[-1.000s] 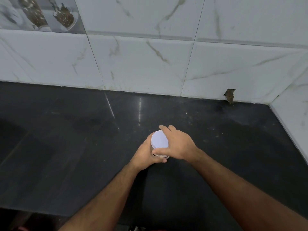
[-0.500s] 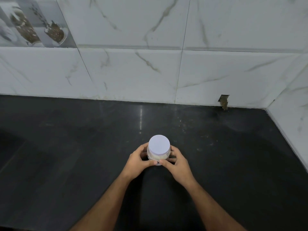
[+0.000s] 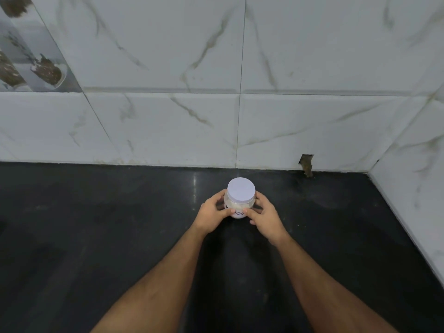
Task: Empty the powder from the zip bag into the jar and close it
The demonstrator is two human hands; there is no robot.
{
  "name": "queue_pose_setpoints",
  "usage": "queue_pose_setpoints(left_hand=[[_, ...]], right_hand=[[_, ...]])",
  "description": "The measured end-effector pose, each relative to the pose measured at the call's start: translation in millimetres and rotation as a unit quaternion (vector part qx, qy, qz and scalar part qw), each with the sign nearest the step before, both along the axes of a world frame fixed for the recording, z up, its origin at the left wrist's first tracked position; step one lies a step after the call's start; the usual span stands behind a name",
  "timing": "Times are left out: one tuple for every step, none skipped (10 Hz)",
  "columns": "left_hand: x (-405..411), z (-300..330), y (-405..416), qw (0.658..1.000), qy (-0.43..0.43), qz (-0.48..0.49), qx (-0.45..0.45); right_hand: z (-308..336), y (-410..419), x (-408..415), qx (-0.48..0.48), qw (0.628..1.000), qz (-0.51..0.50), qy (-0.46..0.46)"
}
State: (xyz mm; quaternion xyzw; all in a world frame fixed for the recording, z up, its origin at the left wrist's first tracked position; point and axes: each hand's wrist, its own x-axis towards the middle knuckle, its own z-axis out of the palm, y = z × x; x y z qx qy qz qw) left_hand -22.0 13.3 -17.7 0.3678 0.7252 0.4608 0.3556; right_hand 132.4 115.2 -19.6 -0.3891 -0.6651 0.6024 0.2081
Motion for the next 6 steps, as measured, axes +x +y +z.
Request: queue_pose_setpoints(left_hand=[[-5.9, -1.1, 13.9, 1.000, 0.016, 0.000, -0.016], [-8.9, 0.0, 22.6, 0.999, 0.020, 0.000, -0.032], [-10.3, -2.6, 24.9, 0.999, 0.014, 0.005, -0.041], [-8.0, -2.3, 19.9, 0.999, 0.011, 0.001, -0.049], [-4.9, -7.9, 10.2, 0.998, 0.027, -0.008, -0.064], [-3.9, -11.9, -5.9, 0.985, 0.141, -0.005, -0.095]], right_hand=[[-4.7, 18.8, -9.9, -0.002, 1.000, 0.005, -0.009], [-9.3, 28.7, -18.2, -0.003, 1.000, 0.010, -0.028], [-13.4, 33.6, -21.4, 0.011, 0.999, 0.016, -0.033], [-12.4, 33.6, -19.1, 0.032, 0.998, 0.030, -0.048], [-16.2, 26.6, -12.7, 0.090, 0.991, 0.029, -0.095], [-14.8, 13.4, 0.8, 0.234, 0.939, 0.033, -0.249]])
